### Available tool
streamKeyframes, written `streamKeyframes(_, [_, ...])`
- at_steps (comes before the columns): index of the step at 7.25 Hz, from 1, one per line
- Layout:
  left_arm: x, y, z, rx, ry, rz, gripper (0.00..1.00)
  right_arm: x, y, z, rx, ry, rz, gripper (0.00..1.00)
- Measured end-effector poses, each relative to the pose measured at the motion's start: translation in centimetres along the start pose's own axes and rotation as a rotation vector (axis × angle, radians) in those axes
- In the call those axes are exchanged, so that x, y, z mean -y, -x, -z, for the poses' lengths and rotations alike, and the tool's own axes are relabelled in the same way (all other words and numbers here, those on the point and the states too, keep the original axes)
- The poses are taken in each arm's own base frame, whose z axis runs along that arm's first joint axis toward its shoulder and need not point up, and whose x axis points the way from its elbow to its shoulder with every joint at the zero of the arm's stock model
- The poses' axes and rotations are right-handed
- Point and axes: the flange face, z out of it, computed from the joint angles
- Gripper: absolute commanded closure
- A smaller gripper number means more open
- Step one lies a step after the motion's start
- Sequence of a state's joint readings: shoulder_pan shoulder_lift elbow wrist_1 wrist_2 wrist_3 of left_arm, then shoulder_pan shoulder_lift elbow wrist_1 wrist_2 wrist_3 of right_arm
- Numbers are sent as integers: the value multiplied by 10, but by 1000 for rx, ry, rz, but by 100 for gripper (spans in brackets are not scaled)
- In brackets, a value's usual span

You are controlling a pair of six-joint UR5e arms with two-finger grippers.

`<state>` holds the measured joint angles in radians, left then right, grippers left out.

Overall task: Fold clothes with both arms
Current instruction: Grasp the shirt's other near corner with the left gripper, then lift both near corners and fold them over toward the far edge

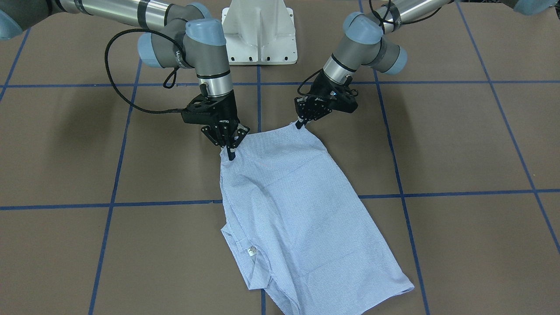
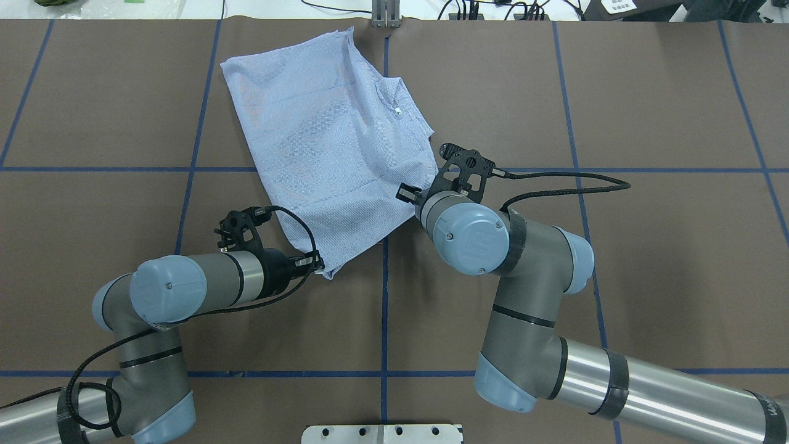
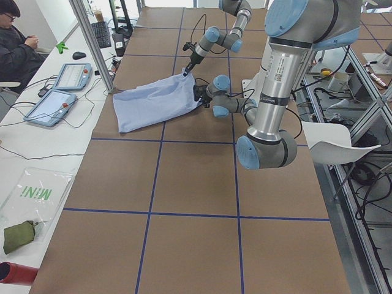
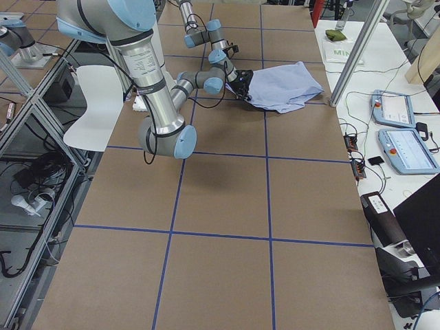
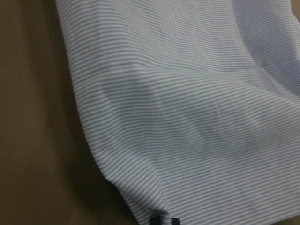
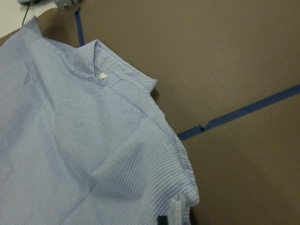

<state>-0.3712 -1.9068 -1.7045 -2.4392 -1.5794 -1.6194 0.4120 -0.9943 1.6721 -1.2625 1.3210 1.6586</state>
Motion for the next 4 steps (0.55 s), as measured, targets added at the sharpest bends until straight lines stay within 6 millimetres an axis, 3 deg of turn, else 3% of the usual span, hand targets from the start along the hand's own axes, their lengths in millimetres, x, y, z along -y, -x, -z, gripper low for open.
streamKeyframes(1, [-1,-12,14,-33,5,-1,100,-5,-8,13,16,5,3,100])
streamKeyframes(2, [-3,-23,32,-66,13,-1,100,-17,-19,42,37,20,16,100])
streamKeyframes(4, [-8,-41,83,-111,44,-2,100,-47,-32,129,37,66,61,100])
